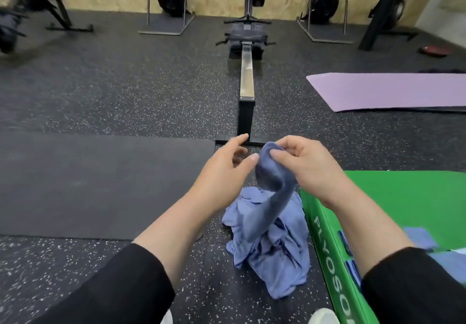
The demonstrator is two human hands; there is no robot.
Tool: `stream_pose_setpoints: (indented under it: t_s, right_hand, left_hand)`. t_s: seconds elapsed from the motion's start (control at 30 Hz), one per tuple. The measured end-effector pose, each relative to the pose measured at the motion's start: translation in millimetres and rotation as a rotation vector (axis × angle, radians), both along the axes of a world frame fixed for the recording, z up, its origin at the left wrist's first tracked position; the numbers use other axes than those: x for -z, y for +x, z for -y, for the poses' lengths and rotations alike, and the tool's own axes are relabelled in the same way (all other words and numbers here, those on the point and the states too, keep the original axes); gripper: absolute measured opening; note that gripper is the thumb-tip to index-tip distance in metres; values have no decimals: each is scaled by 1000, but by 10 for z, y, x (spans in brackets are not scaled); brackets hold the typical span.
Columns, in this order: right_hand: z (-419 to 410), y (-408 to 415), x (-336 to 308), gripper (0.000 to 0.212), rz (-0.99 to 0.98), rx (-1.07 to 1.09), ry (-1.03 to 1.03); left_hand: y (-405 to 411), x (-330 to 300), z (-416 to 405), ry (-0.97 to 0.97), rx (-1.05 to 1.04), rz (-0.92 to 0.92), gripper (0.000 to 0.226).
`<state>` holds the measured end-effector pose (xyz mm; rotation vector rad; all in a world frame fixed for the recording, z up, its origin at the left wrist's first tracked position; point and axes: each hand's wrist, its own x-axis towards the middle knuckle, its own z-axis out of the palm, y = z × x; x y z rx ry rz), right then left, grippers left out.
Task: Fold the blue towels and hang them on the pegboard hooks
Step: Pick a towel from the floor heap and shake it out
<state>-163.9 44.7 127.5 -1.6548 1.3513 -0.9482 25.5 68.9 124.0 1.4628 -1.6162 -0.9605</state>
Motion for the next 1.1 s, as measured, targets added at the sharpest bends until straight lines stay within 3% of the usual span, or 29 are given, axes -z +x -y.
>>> stream_pose_setpoints:
  t_s: [0.17, 0.4, 0.57, 0.63, 0.73, 0.87, 1.0, 1.1]
  right_hand:
    - [-68, 74, -18, 11, -28, -27, -27]
    - [70, 120, 36, 13, -57, -100, 40]
    - [176, 63, 132, 21, -280, -152, 72]
    - [202, 78, 161, 21, -179, -126, 59]
    - [229, 112, 160, 17, -15, -58, 39]
    - [237, 163, 118, 19, -62, -82, 1]
    - [212, 185, 86, 11, 27, -117, 72]
    - [195, 144, 71, 15, 43, -60, 98]
  left_hand:
    - [-47, -4, -37, -2, 118, -13, 18]
    - [-13, -16, 149, -94, -106, -8, 41]
    - [217, -168, 313, -179, -319, -186, 46]
    - [297, -154, 365, -173, -336, -132, 45]
    - [293, -110, 374, -132, -277, -31, 34]
    - [162, -78, 296, -27, -130, 103, 10]
    - [81, -37, 246, 46, 40, 254, 49]
    - [51, -10, 216, 43, 107, 223, 32]
